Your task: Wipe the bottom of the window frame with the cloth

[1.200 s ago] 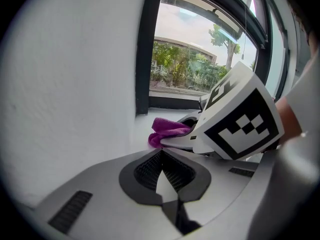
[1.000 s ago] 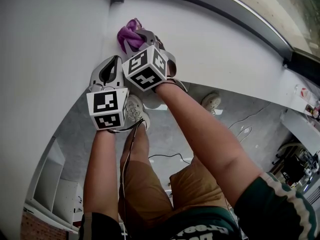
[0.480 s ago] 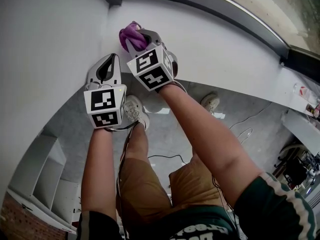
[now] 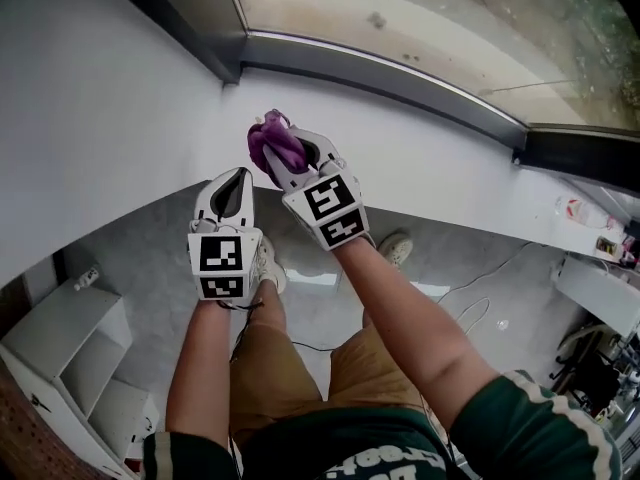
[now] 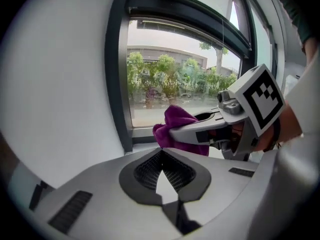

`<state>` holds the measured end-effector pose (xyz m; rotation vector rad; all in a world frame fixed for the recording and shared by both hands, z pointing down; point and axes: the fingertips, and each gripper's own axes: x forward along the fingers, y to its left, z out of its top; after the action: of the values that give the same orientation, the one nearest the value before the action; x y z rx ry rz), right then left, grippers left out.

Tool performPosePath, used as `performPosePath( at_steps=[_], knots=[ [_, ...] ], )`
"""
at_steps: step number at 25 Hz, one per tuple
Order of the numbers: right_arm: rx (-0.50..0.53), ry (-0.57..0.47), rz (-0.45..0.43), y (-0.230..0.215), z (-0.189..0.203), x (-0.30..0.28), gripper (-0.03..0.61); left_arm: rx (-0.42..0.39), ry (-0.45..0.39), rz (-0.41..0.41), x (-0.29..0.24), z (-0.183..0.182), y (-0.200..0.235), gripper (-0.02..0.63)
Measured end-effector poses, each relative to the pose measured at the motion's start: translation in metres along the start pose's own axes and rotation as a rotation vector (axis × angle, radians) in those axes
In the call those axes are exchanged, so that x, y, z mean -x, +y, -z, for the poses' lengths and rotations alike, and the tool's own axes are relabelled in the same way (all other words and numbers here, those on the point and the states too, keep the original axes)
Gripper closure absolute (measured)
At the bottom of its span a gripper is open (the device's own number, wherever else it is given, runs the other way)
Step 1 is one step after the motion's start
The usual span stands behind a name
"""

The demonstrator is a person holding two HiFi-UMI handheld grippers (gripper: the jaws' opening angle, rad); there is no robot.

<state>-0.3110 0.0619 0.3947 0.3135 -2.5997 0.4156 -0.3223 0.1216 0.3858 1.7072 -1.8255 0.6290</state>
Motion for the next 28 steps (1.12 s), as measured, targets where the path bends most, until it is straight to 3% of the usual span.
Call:
performPosePath(
  at_steps=[6, 9, 12, 18, 25, 28],
  knots=[
    [0.025, -0.114, -0.088, 0.025, -0.077, 0.121, 0.485, -0.040, -0.061, 0.047, 0.070, -0.080, -0.067, 0.606],
    [0.029, -0.167, -0.085, 0.018, -0.111, 0.181, 0.485, -0.050, -0.103, 0.084, 0.099, -0.119, -0.097, 0.606],
    [0.011, -0.227, -0.046, 0.006, -0.137, 0.248, 0.485, -0.046, -0.141, 0.126, 0.130, -0.153, -0.131, 0.606],
    [0.005, -0.302, 0.068, -0.018, -0.171, 0.352, 0.485, -0.133, -0.228, 0.245, 0.180, -0.218, -0.203, 0.606],
    [-0.025, -0.359, 0.164, -0.002, -0.192, 0.468, 0.485, -0.183, -0.322, 0.367, 0.238, -0.266, -0.268, 0.606],
    [0.015, -0.381, 0.194, 0.012, -0.194, 0.500, 0.485, -0.201, -0.366, 0.434, 0.257, -0.283, -0.295, 0.606]
  ],
)
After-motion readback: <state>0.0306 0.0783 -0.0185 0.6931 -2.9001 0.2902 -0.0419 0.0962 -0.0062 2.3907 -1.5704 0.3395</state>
